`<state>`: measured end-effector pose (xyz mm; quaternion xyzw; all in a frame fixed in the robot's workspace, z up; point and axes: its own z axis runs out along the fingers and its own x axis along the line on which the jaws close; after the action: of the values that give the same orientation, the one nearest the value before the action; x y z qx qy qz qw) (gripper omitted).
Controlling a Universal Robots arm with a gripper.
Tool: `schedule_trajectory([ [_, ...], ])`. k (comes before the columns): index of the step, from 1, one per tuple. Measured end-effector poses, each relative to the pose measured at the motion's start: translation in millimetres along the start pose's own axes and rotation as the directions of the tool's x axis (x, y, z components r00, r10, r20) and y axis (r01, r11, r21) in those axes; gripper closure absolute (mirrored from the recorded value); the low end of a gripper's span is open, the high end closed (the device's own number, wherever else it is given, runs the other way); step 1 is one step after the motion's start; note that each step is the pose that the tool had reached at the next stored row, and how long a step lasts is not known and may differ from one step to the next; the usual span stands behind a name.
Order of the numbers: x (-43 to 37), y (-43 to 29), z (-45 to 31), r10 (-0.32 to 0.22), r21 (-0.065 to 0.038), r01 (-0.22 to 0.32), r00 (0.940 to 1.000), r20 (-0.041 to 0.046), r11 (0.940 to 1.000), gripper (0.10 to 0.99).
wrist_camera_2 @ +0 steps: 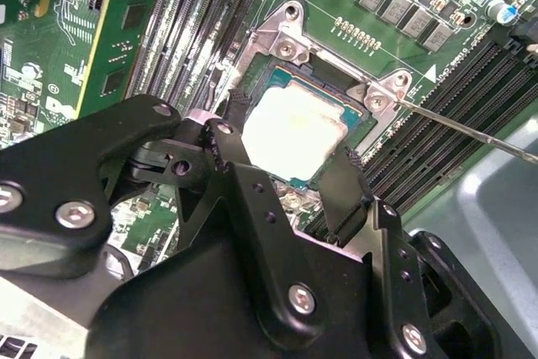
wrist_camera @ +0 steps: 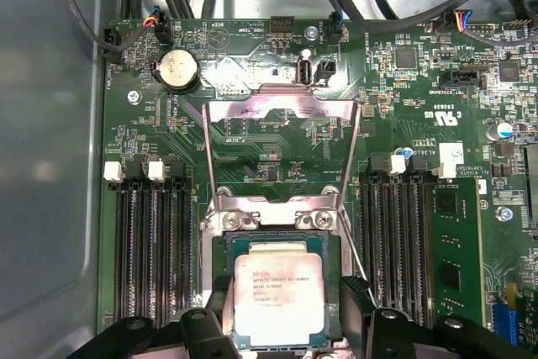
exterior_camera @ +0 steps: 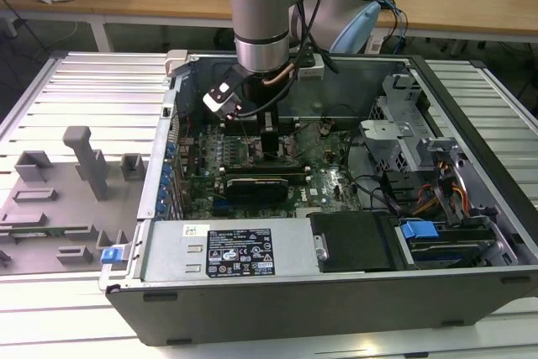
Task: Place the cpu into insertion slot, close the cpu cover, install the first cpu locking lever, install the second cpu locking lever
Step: 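Place the cpu into insertion slot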
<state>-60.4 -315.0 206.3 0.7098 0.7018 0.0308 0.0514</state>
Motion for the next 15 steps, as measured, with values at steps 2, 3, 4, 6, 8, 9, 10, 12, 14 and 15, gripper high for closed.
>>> schedule_trajectory([
  [2,0.0,0.0,0.0,0.0,0.0,0.0,1.0,-0.0001,1.0,0.616],
  [3,0.0,0.0,0.0,0.0,0.0,0.0,1.0,0.0,1.0,0.616],
  [4,0.0,0.0,-0.1,0.0,0.0,0.0,1.0,-0.0001,1.0,0.678],
  [6,0.0,0.0,-0.1,0.0,0.0,0.0,1.0,-0.0001,1.0,0.796],
  [8,0.0,0.0,-0.1,0.0,0.0,0.0,1.0,0.0,1.0,0.918],
  [9,0.0,0.0,-0.1,0.0,0.0,0.0,1.0,0.0,1.0,0.976],
  [10,0.0,0.0,-0.1,0.0,0.0,0.0,1.0,0.0,1.0,0.976],
  [12,0.0,0.0,-0.2,0.0,0.0,0.0,1.0,0.0,1.0,0.98],
  [14,0.0,0.0,-0.2,0.001,0.0,-0.001,1.0,0.0001,1.0,0.98],
  [15,-0.1,0.0,-0.2,0.011,0.001,-0.011,0.9999,0.0015,0.9999,0.98],
])
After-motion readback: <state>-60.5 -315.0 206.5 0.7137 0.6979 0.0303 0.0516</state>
